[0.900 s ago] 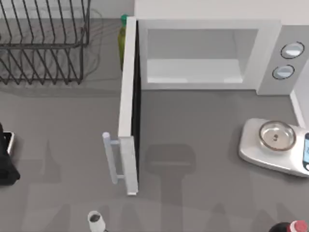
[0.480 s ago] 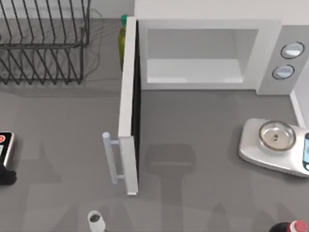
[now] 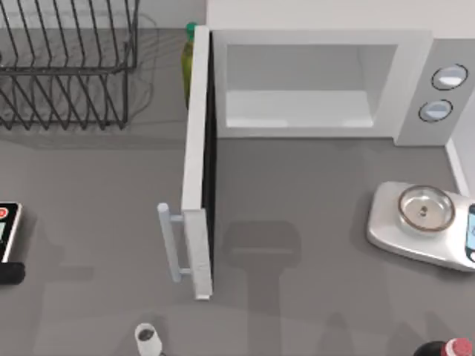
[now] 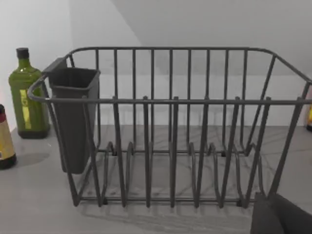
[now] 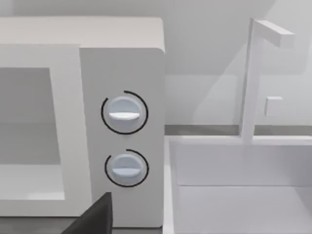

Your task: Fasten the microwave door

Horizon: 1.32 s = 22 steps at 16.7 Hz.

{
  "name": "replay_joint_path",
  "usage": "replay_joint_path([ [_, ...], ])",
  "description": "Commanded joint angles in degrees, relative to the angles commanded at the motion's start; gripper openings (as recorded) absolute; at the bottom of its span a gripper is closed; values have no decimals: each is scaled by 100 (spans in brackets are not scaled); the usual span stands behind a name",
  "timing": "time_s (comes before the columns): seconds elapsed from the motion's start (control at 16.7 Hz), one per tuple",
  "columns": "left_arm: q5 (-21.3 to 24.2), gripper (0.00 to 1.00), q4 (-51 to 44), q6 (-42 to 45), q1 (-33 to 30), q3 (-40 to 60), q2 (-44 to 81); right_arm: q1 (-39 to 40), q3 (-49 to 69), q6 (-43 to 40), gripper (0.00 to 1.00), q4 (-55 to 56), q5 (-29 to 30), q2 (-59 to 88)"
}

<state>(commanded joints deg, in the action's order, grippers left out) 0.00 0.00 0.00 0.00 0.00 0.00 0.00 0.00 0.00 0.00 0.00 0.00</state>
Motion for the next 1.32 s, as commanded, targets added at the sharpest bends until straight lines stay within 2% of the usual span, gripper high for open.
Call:
replay_joint_path([
  [0.66,-101,0,-147,-109,-153,196,202,0,0,0,100,0,0,0],
  [0.9,-547,0,-796,-590,-825,1098,1329,0,0,0,100,0,0,0],
  [1.32,-1613,0,-2347,-1739,-2433,3236,4455,0,0,0,100,0,0,0],
])
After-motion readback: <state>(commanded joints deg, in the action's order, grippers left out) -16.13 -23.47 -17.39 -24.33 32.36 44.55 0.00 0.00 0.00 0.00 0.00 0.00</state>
